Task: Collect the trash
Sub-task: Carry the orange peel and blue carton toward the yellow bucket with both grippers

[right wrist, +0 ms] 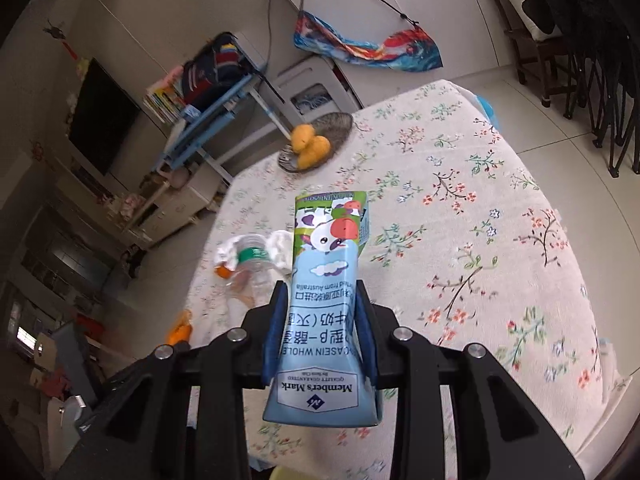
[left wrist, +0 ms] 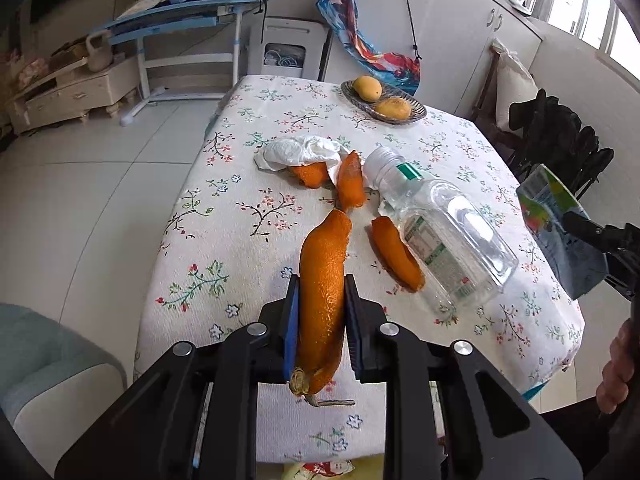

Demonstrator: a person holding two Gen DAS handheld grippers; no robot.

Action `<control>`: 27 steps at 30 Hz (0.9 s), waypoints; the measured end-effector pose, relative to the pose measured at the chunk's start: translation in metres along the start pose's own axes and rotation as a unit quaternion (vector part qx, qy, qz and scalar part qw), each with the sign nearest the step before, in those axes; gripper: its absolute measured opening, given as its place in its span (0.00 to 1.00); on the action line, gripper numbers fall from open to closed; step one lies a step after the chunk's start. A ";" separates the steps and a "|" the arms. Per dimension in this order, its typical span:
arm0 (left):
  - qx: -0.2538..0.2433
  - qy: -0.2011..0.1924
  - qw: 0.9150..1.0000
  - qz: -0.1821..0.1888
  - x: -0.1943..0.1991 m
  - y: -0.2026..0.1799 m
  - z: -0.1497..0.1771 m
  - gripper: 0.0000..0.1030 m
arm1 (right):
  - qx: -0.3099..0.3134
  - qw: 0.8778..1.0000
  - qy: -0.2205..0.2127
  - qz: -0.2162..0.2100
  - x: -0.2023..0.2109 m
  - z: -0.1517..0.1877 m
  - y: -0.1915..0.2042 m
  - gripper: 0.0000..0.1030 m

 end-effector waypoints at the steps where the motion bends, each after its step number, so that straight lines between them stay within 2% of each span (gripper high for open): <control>1: -0.004 -0.002 1.000 -0.002 0.002 -0.002 0.002 0.19 | 0.000 1.000 -0.003 -0.005 0.003 0.004 0.002 0.32; 9: -0.027 -0.018 0.999 -0.015 0.021 -0.012 0.019 0.19 | -0.012 0.998 -0.017 -0.053 0.027 0.045 0.013 0.32; 14: -0.040 -0.022 0.999 -0.018 0.032 -0.017 0.036 0.19 | -0.019 0.997 -0.011 -0.069 0.033 0.072 0.017 0.32; 20: -0.048 -0.021 0.998 -0.018 0.040 -0.020 0.052 0.19 | -0.021 0.996 0.016 -0.082 0.029 0.110 0.024 0.32; 27: -0.054 -0.022 0.998 -0.016 0.047 -0.023 0.067 0.19 | 0.006 0.994 0.067 -0.084 0.011 0.152 0.047 0.32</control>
Point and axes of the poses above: each gripper's, at about its wrist camera, not at the fingertips, and x roughly against the way its jaws point, y to its left, z to its underside, the point moved 7 cm from there along -x, roughly the way its jaws point, and after that the axes turned 10 degrees about y, right-handed, at the moved point
